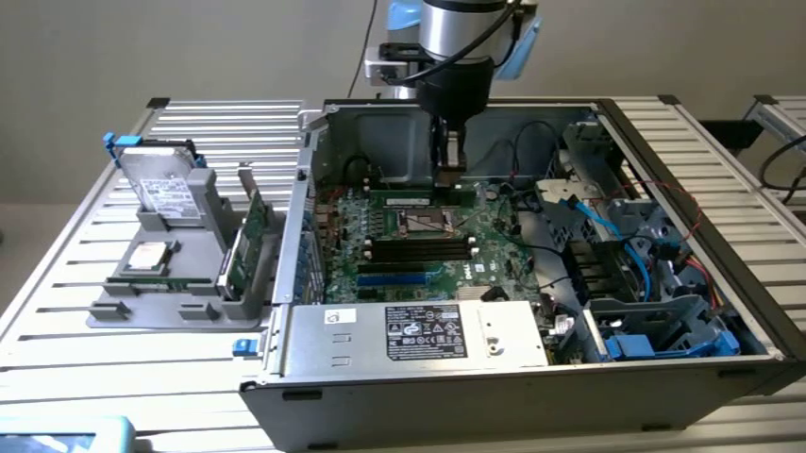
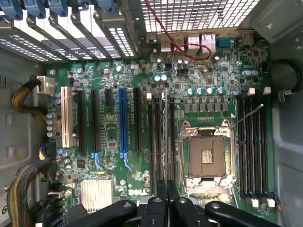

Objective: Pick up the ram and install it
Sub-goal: 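Insert the ram into the slot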

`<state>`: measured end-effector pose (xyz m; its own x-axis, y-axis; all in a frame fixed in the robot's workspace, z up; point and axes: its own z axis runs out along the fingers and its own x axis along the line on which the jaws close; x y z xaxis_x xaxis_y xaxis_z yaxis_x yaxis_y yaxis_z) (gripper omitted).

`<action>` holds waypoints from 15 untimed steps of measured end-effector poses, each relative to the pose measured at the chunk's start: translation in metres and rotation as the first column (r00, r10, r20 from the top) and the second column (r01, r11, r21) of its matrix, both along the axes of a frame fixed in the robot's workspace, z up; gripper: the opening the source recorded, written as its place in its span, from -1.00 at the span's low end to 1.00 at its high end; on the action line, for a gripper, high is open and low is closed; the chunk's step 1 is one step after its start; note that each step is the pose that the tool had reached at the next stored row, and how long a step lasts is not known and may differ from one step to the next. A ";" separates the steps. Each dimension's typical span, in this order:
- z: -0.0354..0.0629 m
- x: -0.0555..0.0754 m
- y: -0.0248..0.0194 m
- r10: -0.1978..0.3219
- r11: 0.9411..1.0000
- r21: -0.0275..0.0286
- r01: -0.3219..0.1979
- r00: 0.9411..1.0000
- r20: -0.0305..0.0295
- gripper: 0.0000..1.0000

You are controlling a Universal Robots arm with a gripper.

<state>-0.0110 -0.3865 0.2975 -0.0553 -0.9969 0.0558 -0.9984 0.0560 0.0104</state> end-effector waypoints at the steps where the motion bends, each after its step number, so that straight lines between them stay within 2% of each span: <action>1: -0.0018 0.000 -0.0001 0.000 1.000 0.000 0.000 1.000 0.000 -0.76; 5: -0.0084 0.002 -0.0003 0.000 1.000 -0.003 0.000 1.000 0.000 -0.76; 8: -0.0119 0.002 -0.0029 0.000 1.000 -0.005 0.000 1.000 0.000 -0.76; 9: -0.0129 0.003 -0.0043 0.000 1.000 -0.005 0.000 1.000 0.000 -0.76; 15: -0.0143 0.003 -0.0046 0.000 1.000 -0.005 0.000 1.000 0.000 -0.76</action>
<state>-0.0084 -0.3912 0.2832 -0.0554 -0.9966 0.0606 -0.9984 0.0562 0.0102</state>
